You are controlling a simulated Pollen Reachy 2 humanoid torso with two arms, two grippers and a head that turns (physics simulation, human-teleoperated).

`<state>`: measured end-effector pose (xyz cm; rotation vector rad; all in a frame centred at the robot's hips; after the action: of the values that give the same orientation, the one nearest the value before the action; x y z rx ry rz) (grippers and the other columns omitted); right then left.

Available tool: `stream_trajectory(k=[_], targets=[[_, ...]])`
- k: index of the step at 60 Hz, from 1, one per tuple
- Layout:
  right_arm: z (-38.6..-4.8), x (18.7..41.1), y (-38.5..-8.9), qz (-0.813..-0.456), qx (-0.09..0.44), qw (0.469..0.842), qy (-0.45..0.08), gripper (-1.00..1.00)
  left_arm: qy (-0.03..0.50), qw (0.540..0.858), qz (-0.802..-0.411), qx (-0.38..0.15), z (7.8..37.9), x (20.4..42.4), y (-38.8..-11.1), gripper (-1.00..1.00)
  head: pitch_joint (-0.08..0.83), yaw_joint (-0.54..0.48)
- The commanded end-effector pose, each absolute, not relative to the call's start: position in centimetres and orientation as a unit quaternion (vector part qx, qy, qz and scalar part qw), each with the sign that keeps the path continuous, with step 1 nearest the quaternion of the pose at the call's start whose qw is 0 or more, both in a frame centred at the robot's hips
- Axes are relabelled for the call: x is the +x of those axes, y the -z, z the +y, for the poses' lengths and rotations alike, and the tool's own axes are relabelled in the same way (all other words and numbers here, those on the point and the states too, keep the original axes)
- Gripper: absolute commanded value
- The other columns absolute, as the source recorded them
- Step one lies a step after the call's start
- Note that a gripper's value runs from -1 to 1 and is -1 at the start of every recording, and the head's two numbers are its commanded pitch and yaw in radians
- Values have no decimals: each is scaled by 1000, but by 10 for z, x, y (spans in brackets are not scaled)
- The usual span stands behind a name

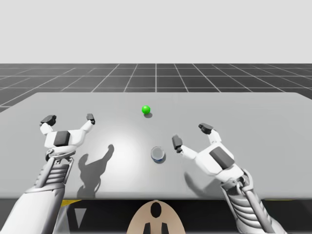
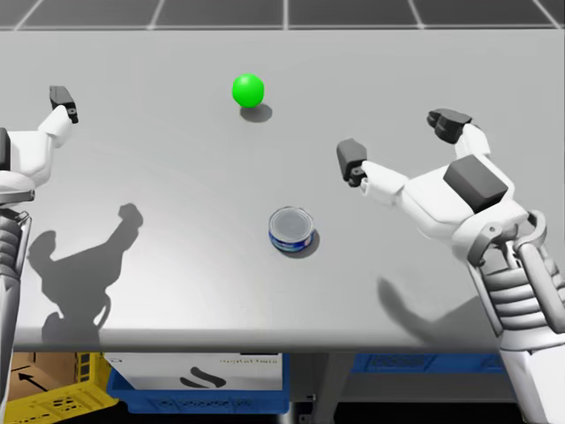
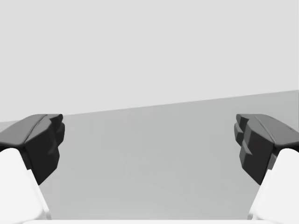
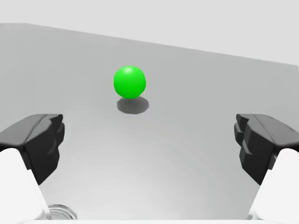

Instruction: Watch the red light. When it turns green, pick up the object.

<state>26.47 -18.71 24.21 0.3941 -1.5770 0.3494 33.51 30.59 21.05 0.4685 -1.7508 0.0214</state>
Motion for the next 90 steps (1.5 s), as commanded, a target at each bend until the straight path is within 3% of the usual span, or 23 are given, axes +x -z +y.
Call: stream_trajectory(k=[1, 8, 16, 27, 49, 60, 63, 65, 66, 67, 69, 80, 90], targets=[[-157, 231, -225, -645, 221, 690, -243, -1000, -8, 617, -760, 204, 305, 335, -210, -1000, 713, 6], [-140, 220, -201, -613, 240, 696, -288, -1000, -6, 617, -759, 206, 306, 336, -209, -1000, 711, 1], [-128, 224, -183, -594, 256, 700, -302, -1000, -5, 619, -758, 206, 306, 337, -208, -1000, 711, -5], [-113, 243, -160, -570, 268, 713, -308, -1000, -5, 620, -757, 207, 306, 338, -207, -1000, 709, -8], [-89, 294, -131, -552, 241, 737, -306, -1000, -5, 620, -757, 206, 306, 338, -207, -1000, 710, -7], [-80, 300, -123, -521, 262, 748, -316, -1000, -5, 621, -757, 206, 306, 338, -206, -1000, 710, -2], [-78, 298, -123, -510, 270, 752, -320, -668, -5, 621, -756, 205, 306, 338, -206, -1000, 710, -2], [-78, 298, -123, -512, 266, 751, -320, -240, -5, 621, -756, 205, 306, 338, -206, -1000, 709, -3], [-78, 297, -123, -511, 267, 752, -320, 114, -5, 621, -756, 205, 306, 338, -206, -1000, 708, -3], [-78, 297, -123, -507, 272, 753, -320, 640, -5, 621, -756, 205, 306, 338, -206, -1000, 708, -3], [-78, 296, -123, -507, 272, 753, -319, 925, -5, 621, -756, 205, 306, 338, -206, -1000, 707, -3], [-81, 294, -123, -502, 280, 754, -318, 1000, -4, 622, -756, 205, 305, 339, -206, -1000, 695, -7], [-81, 293, -122, -502, 283, 751, -323, 1000, -3, 623, -755, 206, 305, 339, -205, -1000, 553, -20]])
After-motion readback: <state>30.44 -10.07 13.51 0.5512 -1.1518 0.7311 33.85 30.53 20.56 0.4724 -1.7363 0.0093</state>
